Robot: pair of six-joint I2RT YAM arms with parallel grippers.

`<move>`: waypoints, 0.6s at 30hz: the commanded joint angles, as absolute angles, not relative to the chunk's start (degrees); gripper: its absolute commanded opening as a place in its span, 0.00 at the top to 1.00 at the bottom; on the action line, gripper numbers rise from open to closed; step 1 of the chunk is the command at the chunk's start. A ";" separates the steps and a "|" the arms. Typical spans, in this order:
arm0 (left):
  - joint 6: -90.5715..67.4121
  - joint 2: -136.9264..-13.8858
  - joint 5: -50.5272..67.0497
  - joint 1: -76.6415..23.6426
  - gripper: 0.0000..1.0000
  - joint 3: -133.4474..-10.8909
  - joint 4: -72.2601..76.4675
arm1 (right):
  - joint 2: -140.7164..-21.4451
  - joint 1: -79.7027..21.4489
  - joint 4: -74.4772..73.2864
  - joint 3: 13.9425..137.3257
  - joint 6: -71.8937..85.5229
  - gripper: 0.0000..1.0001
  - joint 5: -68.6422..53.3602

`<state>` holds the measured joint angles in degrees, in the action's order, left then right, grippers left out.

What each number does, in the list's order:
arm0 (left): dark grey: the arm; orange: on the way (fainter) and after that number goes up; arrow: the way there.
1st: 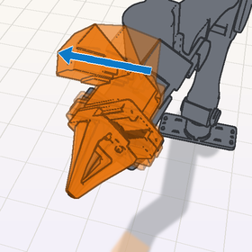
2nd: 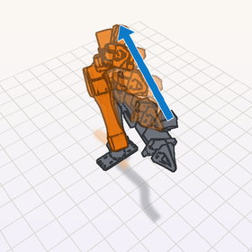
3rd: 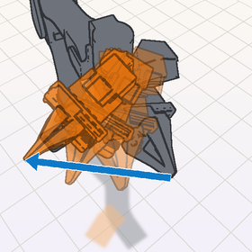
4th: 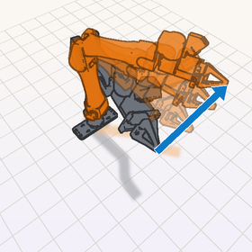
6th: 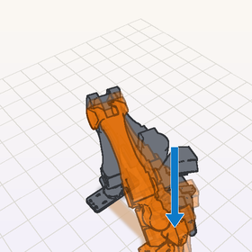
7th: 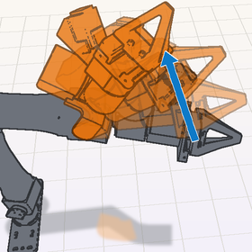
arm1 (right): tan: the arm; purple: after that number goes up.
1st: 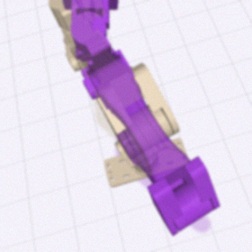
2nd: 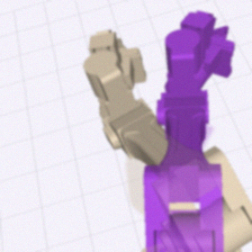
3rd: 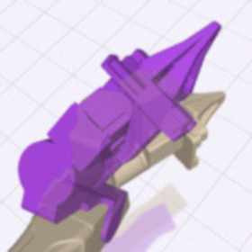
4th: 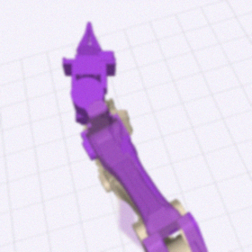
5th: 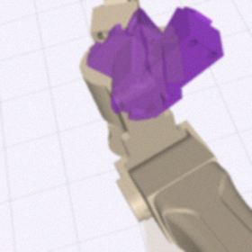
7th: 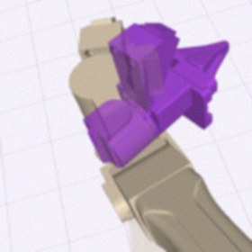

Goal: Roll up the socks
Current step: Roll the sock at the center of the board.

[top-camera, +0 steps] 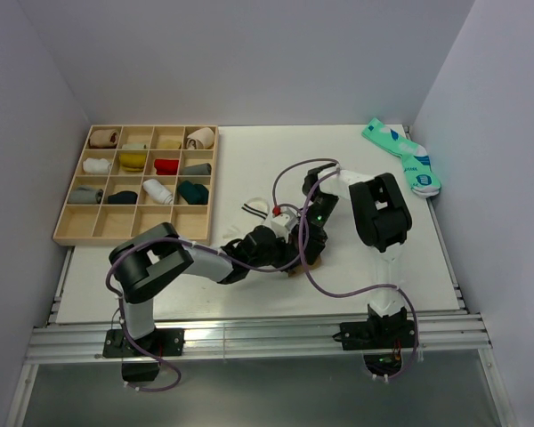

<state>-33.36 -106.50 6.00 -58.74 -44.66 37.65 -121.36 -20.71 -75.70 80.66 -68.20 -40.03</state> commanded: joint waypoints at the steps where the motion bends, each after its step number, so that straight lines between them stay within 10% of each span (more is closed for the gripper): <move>1: -35.15 -107.84 7.47 -58.89 0.95 -45.34 38.06 | -120.24 -20.48 -71.46 80.51 -67.94 0.61 -38.50; 18: -45.61 -107.32 5.97 -58.71 1.00 -48.42 18.91 | -100.65 -13.37 -61.61 73.05 -61.88 0.43 -41.48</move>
<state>-42.09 -106.96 5.76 -58.63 -48.34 30.17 -106.52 -15.11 -63.83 74.15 -61.63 -38.83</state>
